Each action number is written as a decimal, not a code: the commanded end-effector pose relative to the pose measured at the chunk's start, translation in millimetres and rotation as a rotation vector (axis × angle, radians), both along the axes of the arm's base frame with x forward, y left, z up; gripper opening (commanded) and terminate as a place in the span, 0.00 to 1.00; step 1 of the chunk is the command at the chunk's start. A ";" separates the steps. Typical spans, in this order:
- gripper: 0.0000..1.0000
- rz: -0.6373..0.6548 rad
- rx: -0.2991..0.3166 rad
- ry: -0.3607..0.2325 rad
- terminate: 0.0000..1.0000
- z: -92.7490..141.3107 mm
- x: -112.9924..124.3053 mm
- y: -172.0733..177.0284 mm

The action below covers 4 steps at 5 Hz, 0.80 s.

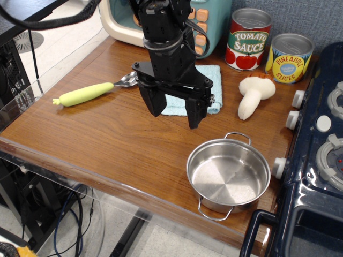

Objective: Pick up the spoon and place it to the left of the silver pot.

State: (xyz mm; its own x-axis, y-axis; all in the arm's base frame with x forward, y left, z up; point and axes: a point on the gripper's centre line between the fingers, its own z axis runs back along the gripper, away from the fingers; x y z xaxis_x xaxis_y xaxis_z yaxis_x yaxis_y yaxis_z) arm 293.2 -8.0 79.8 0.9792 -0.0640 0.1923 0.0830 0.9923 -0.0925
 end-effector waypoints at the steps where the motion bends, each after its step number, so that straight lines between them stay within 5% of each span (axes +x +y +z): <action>1: 1.00 0.000 0.000 0.000 0.00 0.0 0.0 0.0; 3: 1.00 -0.022 0.051 -0.004 0.00 3.0 9.6 80.1; 4: 1.00 -0.019 0.140 -0.079 0.00 9.8 7.5 122.2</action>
State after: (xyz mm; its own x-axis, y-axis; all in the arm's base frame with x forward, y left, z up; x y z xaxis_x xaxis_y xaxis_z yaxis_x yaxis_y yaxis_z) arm 298.5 112.9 73.5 0.9697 -0.1138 0.2162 0.1086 0.9934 0.0358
